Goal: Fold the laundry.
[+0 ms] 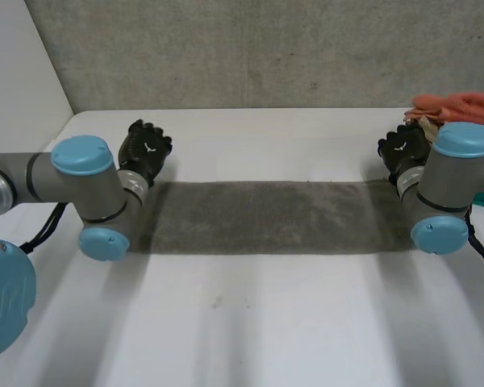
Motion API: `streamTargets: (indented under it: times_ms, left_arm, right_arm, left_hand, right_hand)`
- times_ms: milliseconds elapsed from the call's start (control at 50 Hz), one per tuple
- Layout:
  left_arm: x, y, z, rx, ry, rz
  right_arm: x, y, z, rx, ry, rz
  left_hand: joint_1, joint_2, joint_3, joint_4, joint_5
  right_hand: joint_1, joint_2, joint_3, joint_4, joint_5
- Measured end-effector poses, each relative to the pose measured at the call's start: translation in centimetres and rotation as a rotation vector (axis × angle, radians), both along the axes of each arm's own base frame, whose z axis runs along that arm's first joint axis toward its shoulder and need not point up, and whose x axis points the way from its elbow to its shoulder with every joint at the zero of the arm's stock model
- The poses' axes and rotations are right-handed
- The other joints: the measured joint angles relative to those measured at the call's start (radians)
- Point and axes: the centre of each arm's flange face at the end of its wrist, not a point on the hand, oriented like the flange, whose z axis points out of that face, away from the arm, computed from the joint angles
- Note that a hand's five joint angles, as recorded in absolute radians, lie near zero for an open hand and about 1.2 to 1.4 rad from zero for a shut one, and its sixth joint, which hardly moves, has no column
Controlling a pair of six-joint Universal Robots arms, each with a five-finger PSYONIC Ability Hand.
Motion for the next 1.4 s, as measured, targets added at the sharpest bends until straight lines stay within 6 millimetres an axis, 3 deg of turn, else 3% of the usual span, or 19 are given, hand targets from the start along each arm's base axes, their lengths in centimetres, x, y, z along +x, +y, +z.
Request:
streamTargets:
  times_ms: [80,220,360,460,620,660,700,720,740,860,980,1060,1140,1260,1300,1340,1400]
  left_arm:
    - [-0.4,0.9,0.4,0.006,0.003,-0.010]
    - [0.6,3.4,3.1,0.026,0.033,-0.002]
    - [2.3,7.0,5.3,0.092,0.155,0.008]
    - [3.0,8.9,5.8,0.138,0.233,-0.001]
    - [3.3,10.2,5.0,0.187,0.253,-0.017]
    - [3.4,10.2,4.9,0.192,0.251,-0.018]
    - [3.4,10.3,4.6,0.199,0.248,-0.017]
    - [3.4,10.3,4.6,0.199,0.248,-0.017]
    - [3.4,10.3,4.5,0.201,0.246,-0.017]
    - [3.3,10.3,4.4,0.203,0.243,-0.017]
    - [3.4,10.7,4.8,0.194,0.247,-0.018]
    - [3.7,11.2,5.7,0.179,0.253,-0.020]
    - [4.1,11.7,6.4,0.166,0.259,-0.018]
    - [4.6,12.0,7.1,0.149,0.266,-0.009]
    - [4.9,12.0,7.4,0.143,0.269,-0.003]
    - [5.0,12.0,7.5,0.142,0.270,0.001]
    - [5.3,12.1,7.5,0.142,0.271,0.008]
  right_arm:
    - [0.2,1.2,1.4,0.001,-0.036,0.005]
    - [-0.8,5.1,3.4,0.081,-0.102,0.018]
    - [-3.8,7.9,2.7,0.244,-0.157,-0.002]
    - [-5.9,9.1,1.5,0.363,-0.221,-0.003]
    - [-7.0,9.0,0.4,0.392,-0.259,0.014]
    - [-7.1,8.8,0.2,0.384,-0.260,0.015]
    - [-7.1,8.4,-0.3,0.365,-0.260,0.016]
    - [-7.1,8.4,-0.3,0.365,-0.260,0.016]
    - [-7.2,8.1,-0.5,0.350,-0.259,0.015]
    - [-8.3,7.0,-0.9,0.300,-0.242,-0.027]
    - [-11.4,6.3,-0.2,0.261,-0.166,-0.123]
    - [-15.2,5.6,1.3,0.217,-0.010,-0.205]
    - [-16.8,5.3,2.1,0.189,0.121,-0.238]
    - [-13.4,5.7,3.3,0.129,0.149,-0.160]
    - [-10.7,6.4,4.1,0.096,0.113,-0.099]
    - [-8.9,7.1,4.6,0.084,0.074,-0.060]
    - [-7.0,8.1,5.0,0.086,-0.010,-0.017]
  left_hand:
    - [-0.005,-0.039,-0.039,-0.039,-0.027]
    - [-0.005,-0.040,-0.039,-0.039,-0.027]
    - [-0.005,-0.040,-0.039,-0.039,-0.027]
    - [-0.005,-0.040,-0.039,-0.039,-0.027]
    - [-0.005,-0.040,-0.039,-0.039,-0.027]
    - [-0.005,-0.040,-0.039,-0.039,-0.026]
    - [-0.005,-0.040,-0.039,-0.039,-0.026]
    - [-0.005,-0.040,-0.039,-0.039,-0.026]
    - [-0.005,-0.040,-0.039,-0.039,-0.027]
    - [-0.005,-0.040,-0.039,-0.039,-0.027]
    - [-0.005,-0.040,-0.039,-0.039,-0.027]
    - [-0.005,-0.040,-0.039,-0.039,-0.026]
    - [-0.005,-0.040,-0.039,-0.039,-0.026]
    - [-0.005,-0.040,-0.039,-0.039,-0.026]
    - [-0.005,-0.040,-0.039,-0.039,-0.027]
    - [-0.005,-0.040,-0.039,-0.039,-0.027]
    - [-0.005,-0.040,-0.039,-0.039,-0.027]
  right_hand:
    - [0.000,-0.001,-0.006,-0.038,0.000]
    - [0.000,-0.001,-0.006,-0.038,0.000]
    - [0.004,0.018,0.020,-0.014,0.016]
    - [0.181,0.190,0.194,0.159,0.191]
    - [0.296,0.313,0.308,0.275,0.305]
    - [0.382,0.400,0.398,0.363,0.381]
    - [0.730,0.734,0.721,0.686,0.710]
    - [0.730,0.734,0.721,0.686,0.710]
    - [0.881,0.912,0.896,0.853,0.878]
    - [0.901,0.969,0.971,0.947,0.938]
    - [0.902,0.969,0.971,0.948,0.965]
    - [0.902,0.969,0.971,0.948,0.966]
    - [0.902,0.969,0.971,0.948,0.968]
    - [0.902,0.969,0.972,0.949,0.968]
    - [0.887,0.920,0.919,0.888,0.914]
    - [0.588,0.625,0.631,0.599,0.622]
    - [0.334,0.347,0.355,0.321,0.332]
